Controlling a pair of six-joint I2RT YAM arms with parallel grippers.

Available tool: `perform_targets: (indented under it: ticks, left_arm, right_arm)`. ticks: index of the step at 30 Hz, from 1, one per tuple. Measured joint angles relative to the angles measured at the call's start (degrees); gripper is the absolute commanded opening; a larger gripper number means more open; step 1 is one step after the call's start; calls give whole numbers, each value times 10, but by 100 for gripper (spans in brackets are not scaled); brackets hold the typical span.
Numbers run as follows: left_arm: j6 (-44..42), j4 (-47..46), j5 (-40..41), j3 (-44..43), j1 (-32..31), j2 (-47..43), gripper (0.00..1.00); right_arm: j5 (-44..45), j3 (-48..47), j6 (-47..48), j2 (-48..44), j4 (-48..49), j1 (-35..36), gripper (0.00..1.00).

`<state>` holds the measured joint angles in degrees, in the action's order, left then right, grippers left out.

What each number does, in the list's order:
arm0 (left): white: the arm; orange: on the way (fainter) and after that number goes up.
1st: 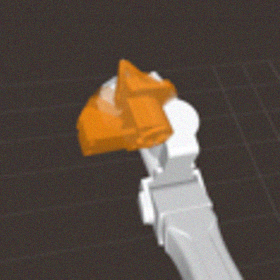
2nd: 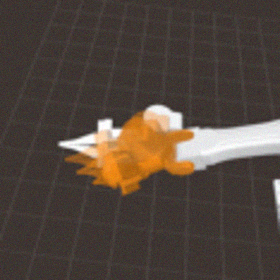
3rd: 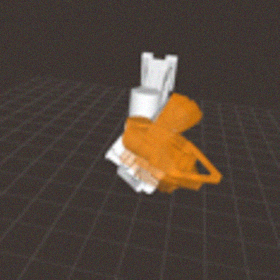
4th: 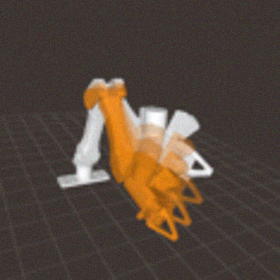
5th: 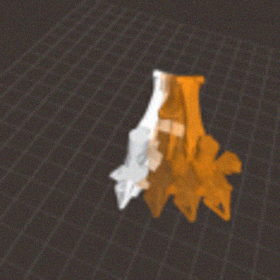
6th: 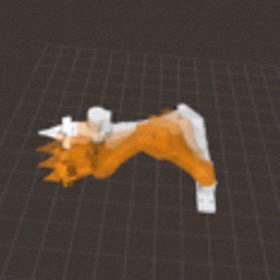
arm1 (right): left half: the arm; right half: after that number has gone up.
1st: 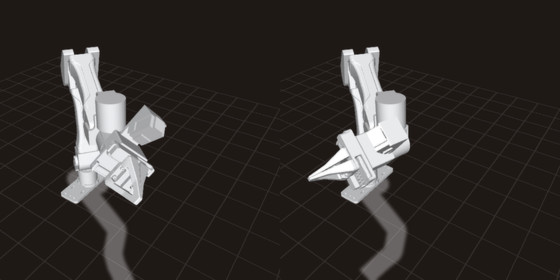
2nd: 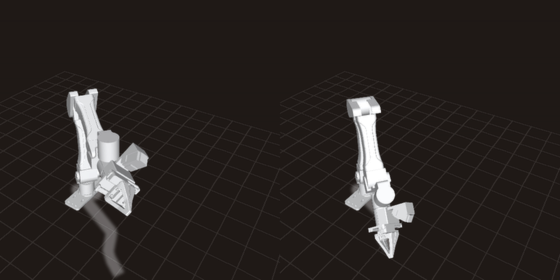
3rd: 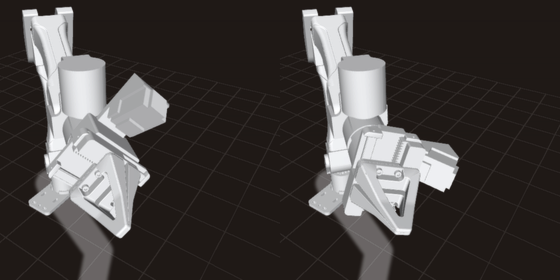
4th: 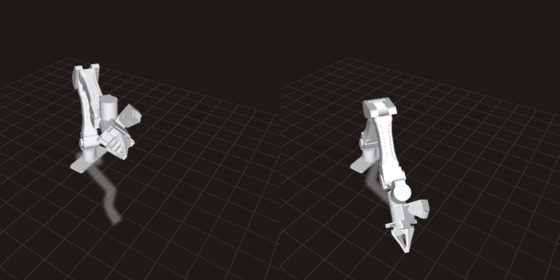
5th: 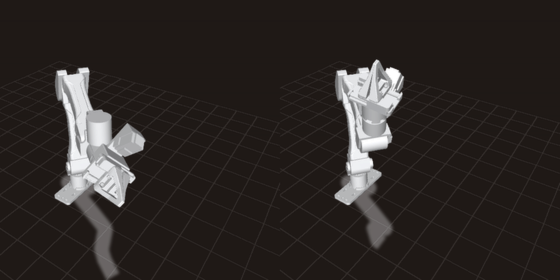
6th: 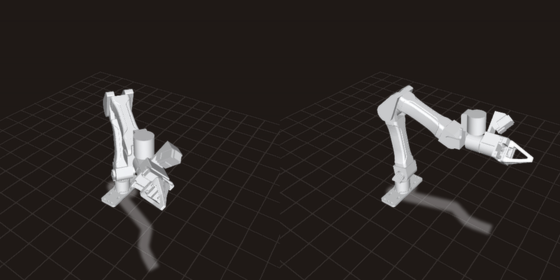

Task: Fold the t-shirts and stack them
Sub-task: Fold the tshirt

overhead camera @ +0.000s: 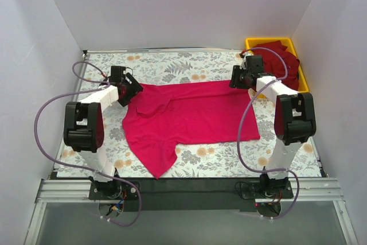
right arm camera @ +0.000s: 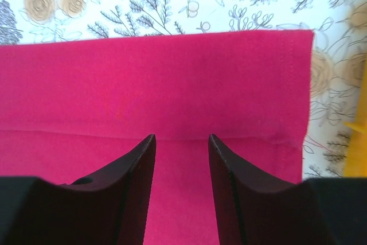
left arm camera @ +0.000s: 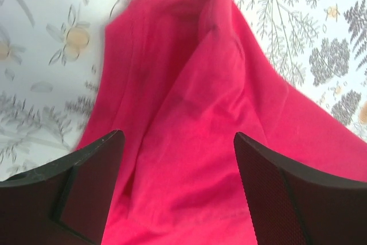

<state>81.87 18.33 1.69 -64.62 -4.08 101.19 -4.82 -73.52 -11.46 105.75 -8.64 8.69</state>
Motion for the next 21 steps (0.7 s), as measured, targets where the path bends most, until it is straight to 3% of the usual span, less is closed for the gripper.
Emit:
perform_targets:
  ticks: [6,12,13,16,17,19,20,21]
  left_arm:
    - [-24,-7,5,-75,0,56,59]
    - [-28,-16,6,-91,0,76,52]
    - [-28,-16,6,-91,0,80,44]
    - [-30,-16,7,-91,0,90,36]
    - [-30,-16,7,-91,0,93,26]
    - [-30,-16,8,-91,0,98,15]
    - [-31,-16,9,-91,0,99,4]
    - [-31,-15,10,-90,0,99,0]
  right_arm:
    - [-15,-12,-3,48,2,0,41]
    - [-17,-17,-3,76,7,0,40]
    - [-16,-17,-4,80,9,0,40]
    - [-15,-17,-4,90,17,0,40]
    - [-14,-17,-4,90,20,0,39]
    - [-13,-17,-4,90,23,-1,39]
    - [-13,-16,-4,91,24,-1,39]
    - [-13,-16,-5,91,25,-2,38]
